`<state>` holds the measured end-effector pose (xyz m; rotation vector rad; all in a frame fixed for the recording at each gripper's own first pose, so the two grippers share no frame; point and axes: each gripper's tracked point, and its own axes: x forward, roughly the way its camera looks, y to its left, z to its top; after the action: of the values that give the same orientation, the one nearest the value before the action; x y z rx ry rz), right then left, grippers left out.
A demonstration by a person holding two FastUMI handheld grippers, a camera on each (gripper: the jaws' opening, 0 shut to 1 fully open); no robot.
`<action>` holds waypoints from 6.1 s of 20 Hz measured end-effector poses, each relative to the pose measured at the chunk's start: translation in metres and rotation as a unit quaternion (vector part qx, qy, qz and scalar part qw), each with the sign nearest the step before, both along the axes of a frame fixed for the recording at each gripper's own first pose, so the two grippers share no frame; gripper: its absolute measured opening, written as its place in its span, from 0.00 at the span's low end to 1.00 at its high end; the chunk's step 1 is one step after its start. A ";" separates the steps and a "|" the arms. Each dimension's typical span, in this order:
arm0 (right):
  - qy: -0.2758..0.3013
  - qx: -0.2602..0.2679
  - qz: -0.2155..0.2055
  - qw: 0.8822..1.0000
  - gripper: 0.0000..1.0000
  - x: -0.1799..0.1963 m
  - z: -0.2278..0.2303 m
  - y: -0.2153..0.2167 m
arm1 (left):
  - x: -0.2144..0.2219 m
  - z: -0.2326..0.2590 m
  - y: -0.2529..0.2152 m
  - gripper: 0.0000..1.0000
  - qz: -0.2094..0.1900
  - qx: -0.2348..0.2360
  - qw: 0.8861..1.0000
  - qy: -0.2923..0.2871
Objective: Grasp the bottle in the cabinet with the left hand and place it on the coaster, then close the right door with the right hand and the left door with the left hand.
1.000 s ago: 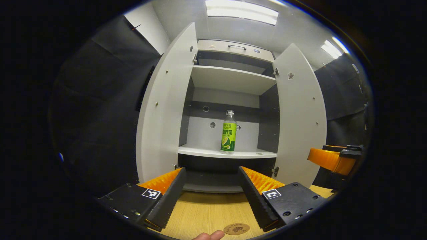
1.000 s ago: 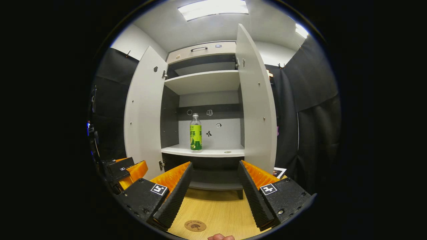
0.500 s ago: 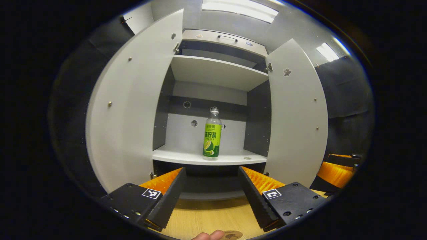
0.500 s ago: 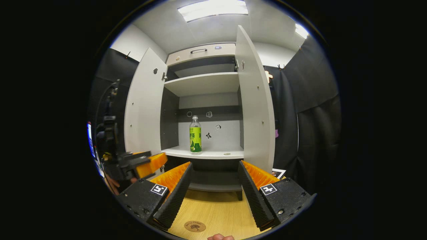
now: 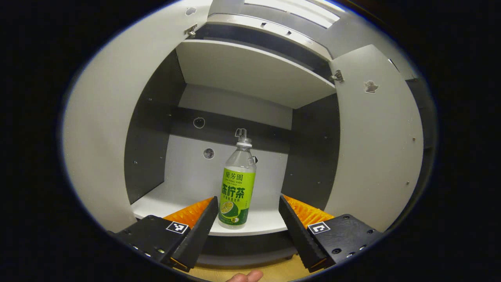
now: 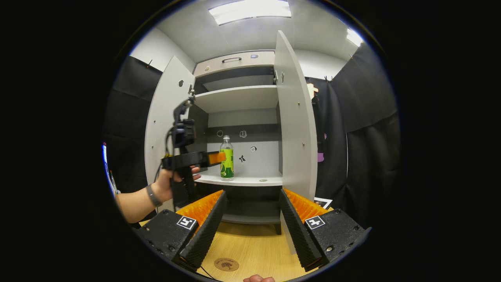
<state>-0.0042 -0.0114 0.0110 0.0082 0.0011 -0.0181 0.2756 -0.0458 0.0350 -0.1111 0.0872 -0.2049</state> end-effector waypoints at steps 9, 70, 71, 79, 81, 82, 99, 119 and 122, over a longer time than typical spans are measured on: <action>0.025 0.003 -0.042 0.999 0.83 0.004 -0.012 -0.034 | 0.074 -0.012 -0.002 0.94 0.025 0.032 0.999 0.001; 0.043 -0.026 0.012 0.999 0.83 0.002 0.011 -0.008 | -0.250 -0.289 -0.044 0.77 0.001 0.088 0.992 0.089; 0.045 -0.026 0.012 0.999 0.83 0.002 0.010 -0.009 | -0.251 -0.289 -0.043 0.77 -0.001 0.087 0.992 0.090; 0.045 -0.018 0.011 0.999 0.83 -0.002 0.008 -0.012 | -0.267 -0.259 -0.047 0.98 -0.030 0.066 0.994 0.085; 0.044 -0.017 0.009 0.999 0.83 -0.003 0.007 -0.013 | -0.268 -0.236 -0.050 0.95 -0.041 0.050 0.995 0.073; 0.044 -0.016 0.009 0.999 0.83 -0.003 0.006 -0.014 | -0.267 -0.220 -0.049 0.95 -0.042 0.043 0.996 0.062; 0.029 0.045 0.010 0.999 0.83 -0.004 -0.018 -0.019 | -0.261 -0.056 -0.007 0.95 0.009 0.033 0.999 0.000; -0.044 -0.021 -0.128 0.991 0.83 0.073 0.140 -0.209 | -0.274 -0.080 0.009 0.95 0.063 0.056 0.996 0.025; -0.054 -0.036 -0.136 0.989 0.82 0.076 0.140 -0.207 | -0.275 -0.083 0.015 0.95 0.077 0.065 0.995 0.025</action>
<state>0.0719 -0.2179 0.1514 -0.0629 -0.1094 -0.2904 0.0006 -0.0309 -0.0476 0.0066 0.1401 -0.0428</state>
